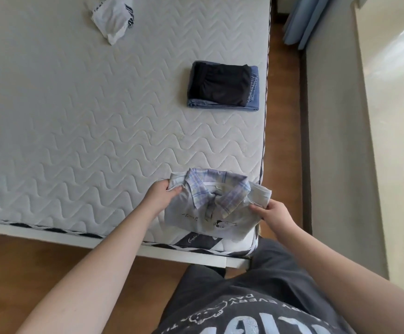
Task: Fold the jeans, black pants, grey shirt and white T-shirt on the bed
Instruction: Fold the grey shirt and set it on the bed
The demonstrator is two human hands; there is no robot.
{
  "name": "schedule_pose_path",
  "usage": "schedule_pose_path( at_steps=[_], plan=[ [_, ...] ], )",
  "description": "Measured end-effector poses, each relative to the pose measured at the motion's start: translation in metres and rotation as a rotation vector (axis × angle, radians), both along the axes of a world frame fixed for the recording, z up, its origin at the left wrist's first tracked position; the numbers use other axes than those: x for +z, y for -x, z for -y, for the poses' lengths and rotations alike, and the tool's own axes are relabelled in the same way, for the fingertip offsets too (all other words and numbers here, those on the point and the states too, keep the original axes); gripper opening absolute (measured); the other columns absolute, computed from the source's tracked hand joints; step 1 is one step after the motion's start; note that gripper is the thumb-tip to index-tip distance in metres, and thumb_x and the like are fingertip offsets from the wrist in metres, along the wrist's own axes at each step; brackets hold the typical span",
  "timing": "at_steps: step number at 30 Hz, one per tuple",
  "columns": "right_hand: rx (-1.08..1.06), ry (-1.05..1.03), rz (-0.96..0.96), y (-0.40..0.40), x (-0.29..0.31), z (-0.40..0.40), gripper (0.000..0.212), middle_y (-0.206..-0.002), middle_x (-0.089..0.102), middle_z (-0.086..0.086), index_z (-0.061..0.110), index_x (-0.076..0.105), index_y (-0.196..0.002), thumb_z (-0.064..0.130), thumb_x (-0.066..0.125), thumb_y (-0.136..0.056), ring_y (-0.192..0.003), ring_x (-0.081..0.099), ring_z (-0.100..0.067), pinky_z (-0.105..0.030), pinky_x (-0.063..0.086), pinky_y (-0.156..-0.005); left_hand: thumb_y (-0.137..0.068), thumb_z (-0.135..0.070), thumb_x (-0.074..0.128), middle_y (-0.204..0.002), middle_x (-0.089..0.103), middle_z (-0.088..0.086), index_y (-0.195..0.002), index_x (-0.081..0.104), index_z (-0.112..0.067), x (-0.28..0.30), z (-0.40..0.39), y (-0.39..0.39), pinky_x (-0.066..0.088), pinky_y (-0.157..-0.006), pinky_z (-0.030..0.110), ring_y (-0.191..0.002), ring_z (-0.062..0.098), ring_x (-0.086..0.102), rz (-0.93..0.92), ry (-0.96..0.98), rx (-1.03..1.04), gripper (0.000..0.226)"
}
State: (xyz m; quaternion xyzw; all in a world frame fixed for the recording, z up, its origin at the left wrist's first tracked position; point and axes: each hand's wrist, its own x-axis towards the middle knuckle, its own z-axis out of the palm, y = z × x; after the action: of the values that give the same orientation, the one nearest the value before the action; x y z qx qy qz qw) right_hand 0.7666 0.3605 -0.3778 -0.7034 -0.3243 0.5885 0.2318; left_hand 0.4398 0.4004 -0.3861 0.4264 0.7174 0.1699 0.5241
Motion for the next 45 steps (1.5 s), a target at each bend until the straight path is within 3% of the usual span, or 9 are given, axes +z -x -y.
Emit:
schedule_pose_path(
  at_steps=[6, 10, 18, 24, 30, 36, 40, 43, 45],
  plan=[
    [0.038, 0.006, 0.056, -0.017, -0.021, -0.066, 0.009, -0.08, 0.075, 0.011, 0.025, 0.073, -0.084, 0.016, 0.073, -0.086, -0.075, 0.068, -0.002, -0.013, 0.048, -0.061, -0.09, -0.024, 0.068, -0.097, 0.075, 0.006, -0.093, 0.073, -0.022, -0.031, -0.06, -0.012, 0.051, -0.082, 0.033, -0.086, 0.018, 0.068, -0.042, 0.006, 0.052, 0.005],
    [0.056, 0.019, 0.077, -0.033, -0.048, -0.114, 0.006, -0.074, 0.074, 0.008, 0.018, 0.073, -0.084, 0.015, 0.071, -0.087, -0.064, 0.066, -0.002, -0.014, 0.047, -0.054, -0.09, -0.022, 0.068, -0.099, 0.074, 0.007, -0.098, 0.073, -0.016, -0.057, -0.106, -0.018, 0.051, -0.091, 0.038, -0.095, 0.024, 0.069, -0.084, 0.044, 0.06, 0.011],
    [0.195, 0.017, 0.145, -0.056, -0.118, -0.239, 0.003, -0.084, 0.076, -0.002, 0.021, 0.075, -0.083, 0.02, 0.075, -0.085, -0.077, 0.065, -0.015, -0.032, 0.051, -0.074, -0.09, -0.021, 0.068, -0.098, 0.074, 0.004, -0.102, 0.073, -0.018, -0.115, -0.202, -0.025, 0.051, -0.089, 0.037, -0.094, 0.022, 0.068, -0.145, 0.058, 0.134, 0.014],
    [0.257, -0.041, 0.212, -0.053, -0.161, -0.307, 0.005, -0.062, 0.069, 0.016, 0.025, 0.074, -0.079, 0.025, 0.075, -0.084, -0.053, 0.055, 0.005, -0.011, 0.037, -0.045, -0.089, -0.019, 0.068, -0.086, 0.07, -0.006, -0.093, 0.072, -0.023, -0.157, -0.266, -0.023, 0.048, -0.075, 0.029, -0.088, 0.019, 0.068, -0.206, 0.023, 0.145, 0.007],
    [0.328, -0.006, 0.418, -0.058, -0.209, -0.347, 0.017, -0.069, 0.069, 0.001, 0.021, 0.072, -0.079, 0.037, 0.074, -0.08, -0.059, 0.056, -0.016, -0.026, 0.038, -0.049, -0.083, -0.013, 0.075, -0.096, 0.074, 0.011, -0.096, 0.073, -0.009, -0.197, -0.318, -0.016, 0.054, -0.087, 0.045, -0.091, 0.027, 0.069, -0.166, 0.032, 0.127, 0.014],
    [0.325, -0.006, 0.476, -0.057, -0.236, -0.378, 0.023, -0.06, 0.06, 0.002, 0.015, 0.069, -0.074, 0.037, 0.074, -0.08, -0.053, 0.048, -0.016, -0.025, 0.031, -0.045, -0.083, -0.018, 0.075, -0.09, 0.073, 0.01, -0.085, 0.07, -0.013, -0.225, -0.354, -0.022, 0.054, -0.076, 0.038, -0.081, 0.022, 0.065, -0.245, -0.028, 0.141, 0.008],
    [0.28, -0.047, 0.519, -0.059, -0.242, -0.393, 0.026, -0.061, 0.056, 0.002, 0.009, 0.064, -0.074, 0.032, 0.069, -0.084, -0.055, 0.046, -0.018, -0.026, 0.028, -0.047, -0.083, -0.024, 0.076, -0.102, 0.07, 0.005, -0.109, 0.064, -0.014, -0.236, -0.358, -0.022, 0.054, -0.087, 0.041, -0.094, 0.025, 0.067, -0.233, -0.015, 0.185, 0.03],
    [0.253, -0.001, 0.482, -0.06, -0.244, -0.384, 0.021, -0.084, 0.067, 0.007, 0.021, 0.065, -0.1, 0.04, 0.062, -0.09, -0.064, 0.063, -0.016, -0.025, 0.037, -0.05, -0.081, -0.03, 0.078, -0.113, 0.065, 0.002, -0.132, 0.049, -0.013, -0.241, -0.339, -0.018, 0.051, -0.096, 0.04, -0.103, 0.022, 0.064, -0.174, 0.08, 0.211, 0.061],
    [0.216, 0.069, 0.443, -0.06, -0.246, -0.367, 0.032, -0.094, 0.067, 0.007, 0.024, 0.06, -0.112, 0.048, 0.061, -0.09, -0.073, 0.067, -0.019, -0.027, 0.043, -0.053, -0.082, -0.031, 0.077, -0.115, 0.067, 0.007, -0.131, 0.049, -0.009, -0.243, -0.319, -0.012, 0.051, -0.097, 0.042, -0.103, 0.023, 0.065, -0.163, 0.129, 0.211, 0.061]
  ],
)
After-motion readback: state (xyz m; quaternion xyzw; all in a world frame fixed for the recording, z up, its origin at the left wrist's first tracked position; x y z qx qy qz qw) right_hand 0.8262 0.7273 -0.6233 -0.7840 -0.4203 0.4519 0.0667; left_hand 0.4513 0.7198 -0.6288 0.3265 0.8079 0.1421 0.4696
